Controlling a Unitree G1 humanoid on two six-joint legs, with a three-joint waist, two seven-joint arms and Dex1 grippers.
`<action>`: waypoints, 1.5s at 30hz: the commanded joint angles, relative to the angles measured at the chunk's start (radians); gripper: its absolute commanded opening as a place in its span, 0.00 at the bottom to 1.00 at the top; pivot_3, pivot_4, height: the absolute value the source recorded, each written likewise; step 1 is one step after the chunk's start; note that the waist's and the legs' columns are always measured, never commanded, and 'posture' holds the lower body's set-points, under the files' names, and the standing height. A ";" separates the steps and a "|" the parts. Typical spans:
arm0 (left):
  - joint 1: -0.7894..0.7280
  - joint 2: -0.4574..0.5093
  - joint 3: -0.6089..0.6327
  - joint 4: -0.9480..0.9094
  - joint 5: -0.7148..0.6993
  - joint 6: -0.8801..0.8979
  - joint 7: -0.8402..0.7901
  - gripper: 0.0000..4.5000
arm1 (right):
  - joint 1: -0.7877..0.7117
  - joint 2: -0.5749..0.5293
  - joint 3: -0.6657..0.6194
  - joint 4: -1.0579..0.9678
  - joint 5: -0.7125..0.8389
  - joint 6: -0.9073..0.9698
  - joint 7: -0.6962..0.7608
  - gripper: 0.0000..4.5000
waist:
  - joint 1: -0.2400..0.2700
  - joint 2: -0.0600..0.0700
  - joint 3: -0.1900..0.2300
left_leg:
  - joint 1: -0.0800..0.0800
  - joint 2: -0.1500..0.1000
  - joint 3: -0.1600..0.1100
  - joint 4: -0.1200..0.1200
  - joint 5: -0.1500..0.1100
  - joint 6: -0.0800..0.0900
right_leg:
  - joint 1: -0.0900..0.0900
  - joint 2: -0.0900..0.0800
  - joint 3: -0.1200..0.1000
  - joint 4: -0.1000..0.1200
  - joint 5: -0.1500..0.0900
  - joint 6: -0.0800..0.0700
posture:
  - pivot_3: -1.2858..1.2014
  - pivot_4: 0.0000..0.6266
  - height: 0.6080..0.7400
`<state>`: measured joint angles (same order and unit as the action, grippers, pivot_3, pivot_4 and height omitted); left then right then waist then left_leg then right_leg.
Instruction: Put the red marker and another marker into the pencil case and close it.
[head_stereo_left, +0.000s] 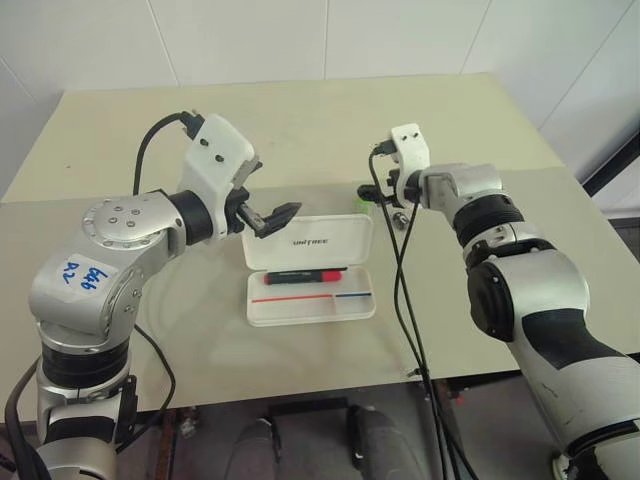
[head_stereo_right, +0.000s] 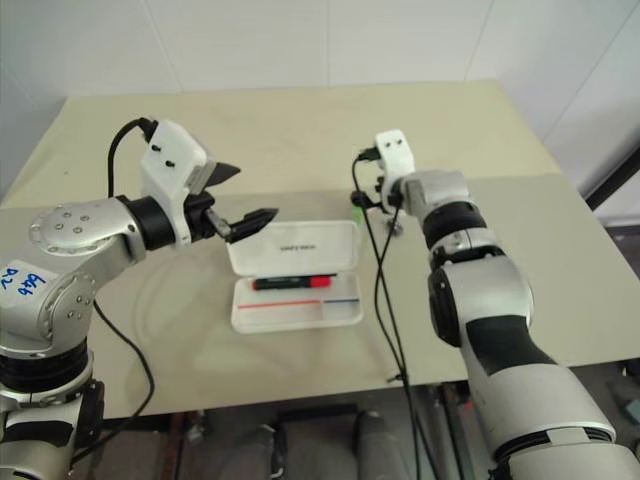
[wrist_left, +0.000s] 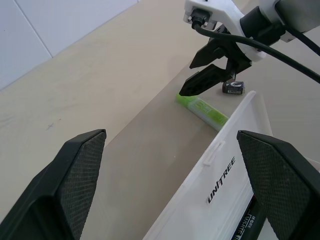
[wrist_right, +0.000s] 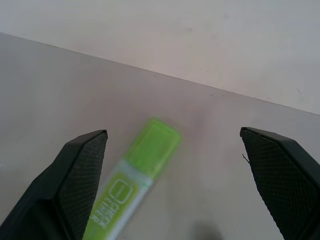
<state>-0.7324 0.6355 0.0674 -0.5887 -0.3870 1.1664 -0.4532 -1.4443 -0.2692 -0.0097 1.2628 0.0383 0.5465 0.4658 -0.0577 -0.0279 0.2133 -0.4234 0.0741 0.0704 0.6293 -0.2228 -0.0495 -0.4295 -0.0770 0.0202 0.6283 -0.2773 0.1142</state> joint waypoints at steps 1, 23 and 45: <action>-0.007 0.004 0.009 -0.035 -0.006 -0.002 0.014 1.00 | -0.035 0.011 -0.004 0.001 -0.013 0.006 0.010 1.00 | 0.001 0.000 0.000 | 0.000 0.000 0.000 0.000 0.000 0.000 | 0.000 0.000 0.000 0.000 0.000 0.000 | 0.52 0.24 1.00; 0.008 0.018 0.024 -0.070 -0.011 0.023 0.049 1.00 | 0.009 0.046 0.065 0.045 -0.151 -0.044 -0.001 1.00 | 0.000 0.000 0.000 | 0.000 0.000 0.000 0.000 0.000 0.000 | 0.000 0.000 0.000 0.000 0.000 0.000 | 0.52 0.24 1.00; 0.004 0.021 0.023 -0.072 -0.009 0.019 0.058 1.00 | 0.024 0.031 0.054 0.057 -0.161 -0.003 0.044 0.40 | 0.004 -0.001 0.000 | 0.001 0.000 0.000 0.001 0.000 0.000 | 0.000 0.000 0.000 -0.001 0.000 0.000 | 0.52 0.24 1.00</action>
<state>-0.7224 0.6481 0.0690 -0.6222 -0.3934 1.1919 -0.4042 -1.4272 -0.2207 0.0490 1.3124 -0.1169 0.5355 0.5135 -0.0542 -0.0285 0.2130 -0.4228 0.0739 0.0700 0.6304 -0.2231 -0.0489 -0.4291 -0.0772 0.0199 0.6275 -0.2773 0.1142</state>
